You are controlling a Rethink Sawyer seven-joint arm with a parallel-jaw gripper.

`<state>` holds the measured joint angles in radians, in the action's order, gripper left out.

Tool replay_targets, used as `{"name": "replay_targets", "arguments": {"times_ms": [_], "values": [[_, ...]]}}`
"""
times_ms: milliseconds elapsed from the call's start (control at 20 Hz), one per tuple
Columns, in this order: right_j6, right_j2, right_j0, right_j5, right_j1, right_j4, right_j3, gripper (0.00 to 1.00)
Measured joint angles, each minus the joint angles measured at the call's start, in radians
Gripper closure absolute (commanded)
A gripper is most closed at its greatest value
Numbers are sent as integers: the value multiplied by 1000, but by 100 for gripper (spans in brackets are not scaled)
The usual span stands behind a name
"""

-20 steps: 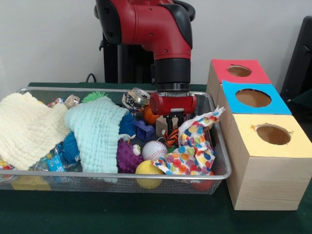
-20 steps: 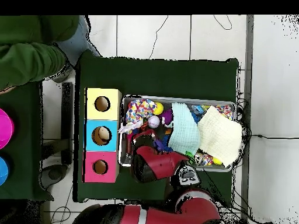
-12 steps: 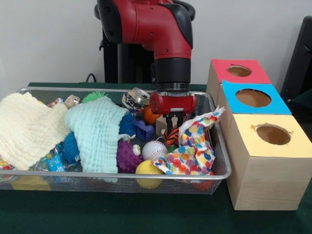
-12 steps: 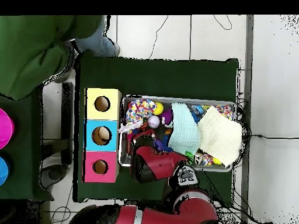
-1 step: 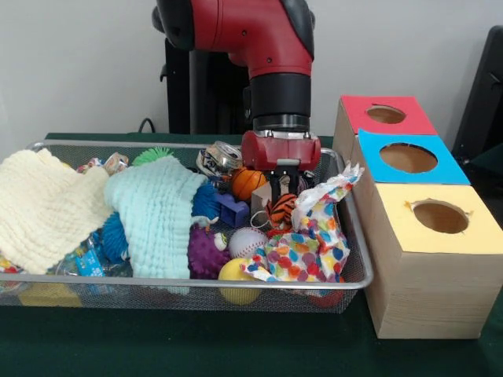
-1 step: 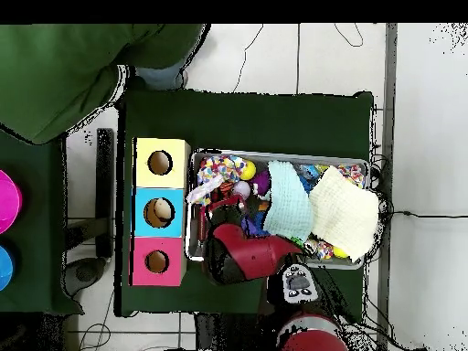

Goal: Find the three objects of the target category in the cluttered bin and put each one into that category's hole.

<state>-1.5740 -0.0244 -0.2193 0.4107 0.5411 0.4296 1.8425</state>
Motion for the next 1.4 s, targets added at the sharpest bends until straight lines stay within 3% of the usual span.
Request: {"name": "replay_targets", "arguments": {"times_ms": [350,500,800,1000,1400], "values": [[0,97,-84,-97,141,1,48,100],[0,193,-189,-180,229,2,94,100],[0,315,-336,-290,339,3,153,100],[0,357,-388,-344,384,4,176,100],[0,431,-438,-453,401,-1,180,100]]}}
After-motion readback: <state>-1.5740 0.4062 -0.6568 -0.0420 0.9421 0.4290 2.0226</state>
